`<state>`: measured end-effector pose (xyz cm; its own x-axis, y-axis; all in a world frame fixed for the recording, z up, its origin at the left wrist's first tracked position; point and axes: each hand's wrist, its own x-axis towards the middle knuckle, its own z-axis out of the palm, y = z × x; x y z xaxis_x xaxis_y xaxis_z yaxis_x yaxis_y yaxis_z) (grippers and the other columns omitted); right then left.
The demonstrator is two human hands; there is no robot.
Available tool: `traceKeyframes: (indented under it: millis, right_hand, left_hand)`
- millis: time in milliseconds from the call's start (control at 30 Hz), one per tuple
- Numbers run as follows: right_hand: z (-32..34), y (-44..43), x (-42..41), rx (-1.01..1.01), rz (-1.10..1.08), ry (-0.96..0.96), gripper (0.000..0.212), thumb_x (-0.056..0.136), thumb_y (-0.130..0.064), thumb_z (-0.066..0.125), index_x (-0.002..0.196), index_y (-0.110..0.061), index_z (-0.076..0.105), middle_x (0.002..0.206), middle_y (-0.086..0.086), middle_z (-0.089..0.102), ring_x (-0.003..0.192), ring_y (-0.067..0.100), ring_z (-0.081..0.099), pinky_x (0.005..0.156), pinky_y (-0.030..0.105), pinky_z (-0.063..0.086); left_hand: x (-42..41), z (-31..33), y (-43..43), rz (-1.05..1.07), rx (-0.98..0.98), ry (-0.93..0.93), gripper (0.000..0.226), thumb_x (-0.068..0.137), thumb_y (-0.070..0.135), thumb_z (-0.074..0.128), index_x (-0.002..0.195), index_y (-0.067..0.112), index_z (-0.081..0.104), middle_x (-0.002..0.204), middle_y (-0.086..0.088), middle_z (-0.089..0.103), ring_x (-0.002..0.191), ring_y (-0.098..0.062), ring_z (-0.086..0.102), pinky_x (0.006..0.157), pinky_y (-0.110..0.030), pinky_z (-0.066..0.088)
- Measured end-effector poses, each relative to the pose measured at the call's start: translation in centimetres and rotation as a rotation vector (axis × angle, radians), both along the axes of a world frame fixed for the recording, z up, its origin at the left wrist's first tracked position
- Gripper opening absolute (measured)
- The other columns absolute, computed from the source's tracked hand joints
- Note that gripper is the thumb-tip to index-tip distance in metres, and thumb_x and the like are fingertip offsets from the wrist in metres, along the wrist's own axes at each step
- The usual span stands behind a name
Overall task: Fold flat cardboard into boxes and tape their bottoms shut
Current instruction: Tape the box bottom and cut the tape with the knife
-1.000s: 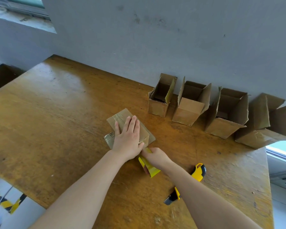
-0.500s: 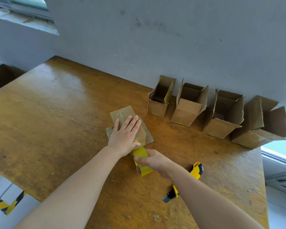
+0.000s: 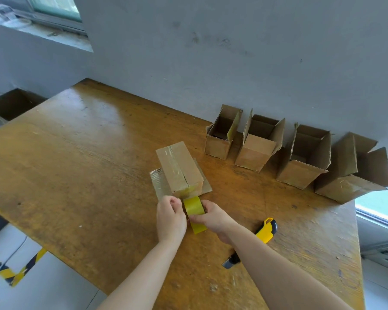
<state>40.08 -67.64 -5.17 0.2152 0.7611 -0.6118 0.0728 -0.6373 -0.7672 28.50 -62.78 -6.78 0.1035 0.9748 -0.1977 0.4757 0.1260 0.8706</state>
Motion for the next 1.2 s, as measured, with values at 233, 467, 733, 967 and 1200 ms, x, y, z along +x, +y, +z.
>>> traceKeyframes:
  millis: [233, 467, 733, 967, 1200]
  right_hand:
    - [0.5, -1.2, 0.8, 0.012, 0.141, -0.193, 0.026, 0.08, -0.02, 0.063, 0.105, -0.018, 0.059, 0.1, 0.002, 0.059, 0.085, 0.016, 0.056, 0.068, 0.028, 0.046]
    - [-0.2, -6.7, 6.1, -0.32, 0.638, -1.026, 0.04, 0.082, -0.021, 0.061, 0.12, -0.016, 0.048, 0.119, 0.009, 0.046, 0.118, 0.029, 0.044, 0.091, 0.039, 0.042]
    - [-1.8, -9.4, 6.6, -0.253, 0.878, -1.268, 0.039, 0.088, -0.014, 0.063, 0.125, -0.019, 0.05, 0.125, 0.007, 0.051, 0.116, 0.027, 0.049, 0.09, 0.042, 0.041]
    - [-0.8, -7.9, 6.9, -0.094, 0.726, -1.027, 0.035, 0.095, -0.023, 0.057, 0.128, -0.021, 0.046, 0.122, 0.005, 0.055, 0.109, 0.028, 0.056, 0.077, 0.039, 0.048]
    - [1.7, -4.2, 5.3, 0.269, 0.457, -0.896, 0.039, 0.101, -0.041, 0.037, 0.14, -0.036, 0.038, 0.111, -0.003, 0.051, 0.099, 0.021, 0.054, 0.084, 0.037, 0.047]
  left_hand:
    - [1.6, -0.6, 1.3, 0.041, -0.476, -0.178, 0.037, 0.094, 0.029, 0.059, 0.127, 0.012, 0.057, 0.124, -0.007, 0.059, 0.11, -0.026, 0.054, 0.088, -0.037, 0.045]
    - [2.0, -1.2, 2.1, 0.122, -0.559, -0.334, 0.031, 0.092, 0.012, 0.061, 0.121, 0.019, 0.057, 0.123, -0.011, 0.057, 0.108, -0.03, 0.058, 0.09, -0.052, 0.052]
    - [2.3, -0.8, 1.8, 0.15, -0.56, -0.369, 0.027, 0.089, 0.011, 0.066, 0.11, 0.022, 0.054, 0.121, -0.011, 0.055, 0.106, -0.03, 0.057, 0.089, -0.052, 0.052]
    - [1.3, -0.1, 2.4, 0.101, -0.493, -0.297, 0.042, 0.083, 0.009, 0.073, 0.12, 0.017, 0.055, 0.125, -0.011, 0.053, 0.113, -0.031, 0.053, 0.095, -0.05, 0.048]
    - [-0.3, -0.1, 2.8, 0.071, -0.425, -0.269, 0.042, 0.079, 0.005, 0.075, 0.117, 0.016, 0.059, 0.115, -0.012, 0.06, 0.105, -0.03, 0.058, 0.089, -0.045, 0.051]
